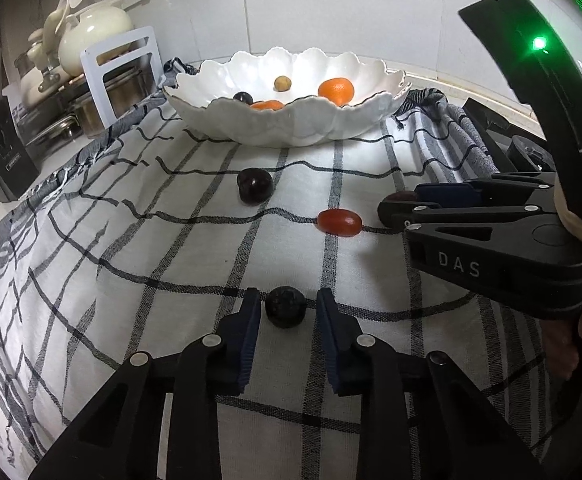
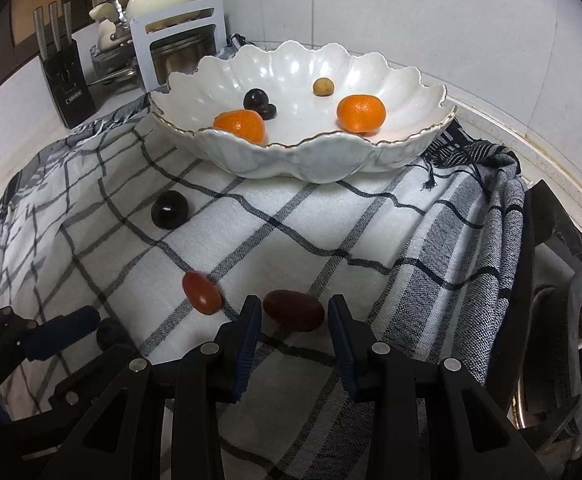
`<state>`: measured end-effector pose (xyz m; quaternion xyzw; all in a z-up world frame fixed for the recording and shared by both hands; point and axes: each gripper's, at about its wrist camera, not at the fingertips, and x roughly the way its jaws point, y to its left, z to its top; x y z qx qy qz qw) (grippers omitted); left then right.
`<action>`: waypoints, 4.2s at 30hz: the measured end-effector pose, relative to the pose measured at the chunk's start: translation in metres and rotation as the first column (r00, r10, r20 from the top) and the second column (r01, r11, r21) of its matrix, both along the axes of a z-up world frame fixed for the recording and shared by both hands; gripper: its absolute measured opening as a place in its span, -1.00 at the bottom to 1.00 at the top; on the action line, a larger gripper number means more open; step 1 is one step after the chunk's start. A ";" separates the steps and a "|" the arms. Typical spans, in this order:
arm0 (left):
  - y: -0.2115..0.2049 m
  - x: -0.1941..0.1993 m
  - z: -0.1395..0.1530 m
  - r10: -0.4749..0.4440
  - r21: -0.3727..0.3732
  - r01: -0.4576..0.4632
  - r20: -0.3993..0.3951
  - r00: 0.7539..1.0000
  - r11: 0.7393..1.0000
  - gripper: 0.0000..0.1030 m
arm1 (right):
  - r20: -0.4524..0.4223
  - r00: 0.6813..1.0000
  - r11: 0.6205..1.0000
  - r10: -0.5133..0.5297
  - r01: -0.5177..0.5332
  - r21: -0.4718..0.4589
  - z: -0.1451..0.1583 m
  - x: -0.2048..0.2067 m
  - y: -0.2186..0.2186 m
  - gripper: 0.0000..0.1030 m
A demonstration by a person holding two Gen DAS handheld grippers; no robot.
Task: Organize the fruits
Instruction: 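Grasp the dark blueberry with the left tool while the right tool grasps the red date, then carry the blueberry and red date over the white bowl with both tools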
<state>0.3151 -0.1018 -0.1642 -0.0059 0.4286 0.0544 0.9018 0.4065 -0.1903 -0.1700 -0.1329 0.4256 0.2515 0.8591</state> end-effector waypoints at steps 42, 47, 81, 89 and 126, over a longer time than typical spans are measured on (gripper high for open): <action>0.026 -0.020 0.064 -0.012 -0.050 0.019 0.146 0.989 0.999 -0.58 | 0.114 0.990 0.991 -0.082 0.070 0.110 0.056 -0.045 -0.016 -0.44; 0.032 -0.019 0.079 -0.037 -0.035 0.044 0.182 0.983 0.998 -0.58 | 0.140 0.984 0.987 -0.110 0.091 0.132 0.070 -0.052 -0.015 -0.44; 0.083 0.053 0.153 -0.232 0.002 0.246 0.341 0.911 0.969 -0.58 | 0.313 0.901 0.940 -0.300 0.225 0.256 0.148 -0.029 0.031 -0.44; 0.090 0.083 0.161 -0.242 0.025 0.249 0.350 0.905 0.968 -0.58 | 0.316 0.900 0.942 -0.301 0.229 0.244 0.155 0.000 0.042 -0.44; 0.101 0.258 0.105 -0.266 -0.028 0.266 0.028 0.964 0.963 -0.58 | 0.076 0.958 0.961 -0.277 0.274 0.046 0.098 0.174 0.070 -0.44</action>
